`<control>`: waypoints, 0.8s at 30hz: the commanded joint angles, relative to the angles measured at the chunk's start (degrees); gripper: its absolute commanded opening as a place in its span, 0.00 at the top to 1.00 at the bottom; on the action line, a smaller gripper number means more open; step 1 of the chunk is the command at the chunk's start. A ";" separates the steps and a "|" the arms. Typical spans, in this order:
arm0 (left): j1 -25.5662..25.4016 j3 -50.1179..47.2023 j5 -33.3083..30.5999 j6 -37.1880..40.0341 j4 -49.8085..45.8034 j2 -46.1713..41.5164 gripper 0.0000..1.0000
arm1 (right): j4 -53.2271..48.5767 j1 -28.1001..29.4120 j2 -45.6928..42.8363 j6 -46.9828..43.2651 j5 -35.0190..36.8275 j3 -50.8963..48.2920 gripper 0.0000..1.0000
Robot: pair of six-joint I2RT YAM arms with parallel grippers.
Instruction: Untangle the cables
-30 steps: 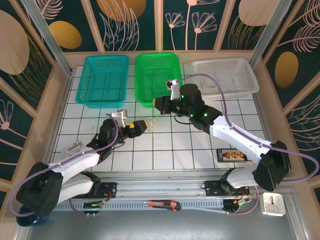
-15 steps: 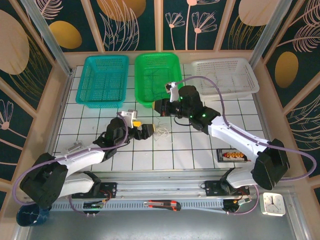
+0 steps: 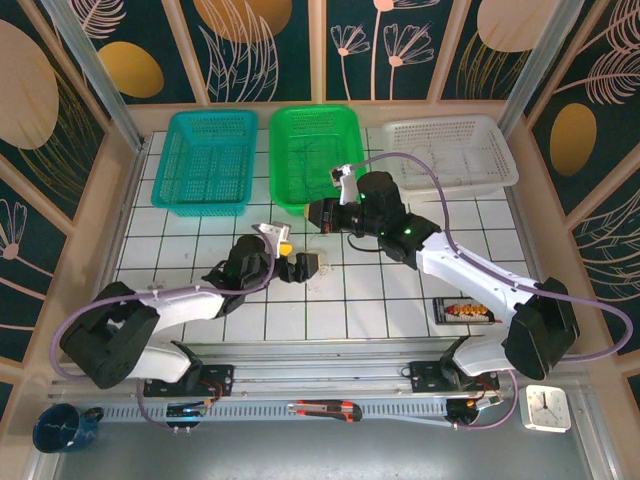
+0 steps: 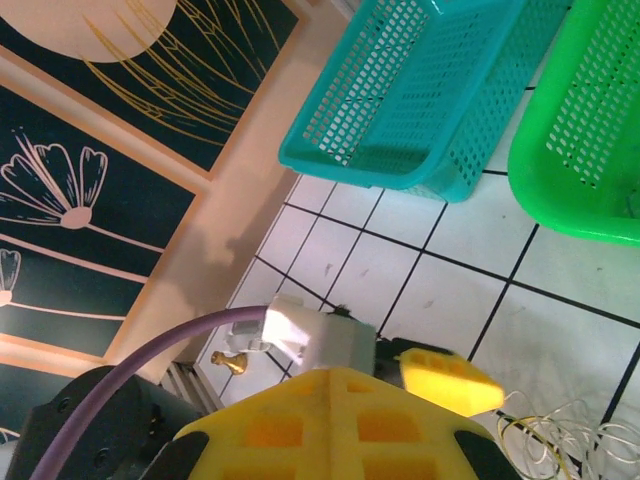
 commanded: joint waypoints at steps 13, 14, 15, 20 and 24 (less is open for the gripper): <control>-0.20 -0.37 -2.48 -1.86 8.86 6.72 0.05 | 2.24 -4.18 -4.78 1.69 -2.32 5.68 1.00; -0.25 -0.74 -2.49 -2.07 8.88 5.93 0.04 | 1.83 -5.37 -4.87 1.42 -2.13 6.25 1.00; -0.27 -0.94 -2.58 -2.29 8.87 5.28 0.04 | 1.60 -6.65 -5.01 1.30 -1.82 6.69 1.00; -0.22 -2.18 -3.15 -3.84 8.53 1.00 0.02 | 1.66 -14.97 -5.39 0.44 1.63 9.09 1.00; -0.27 -2.46 -3.94 -5.37 7.87 -2.35 0.01 | 3.03 -21.76 -4.27 -1.33 7.45 10.35 1.00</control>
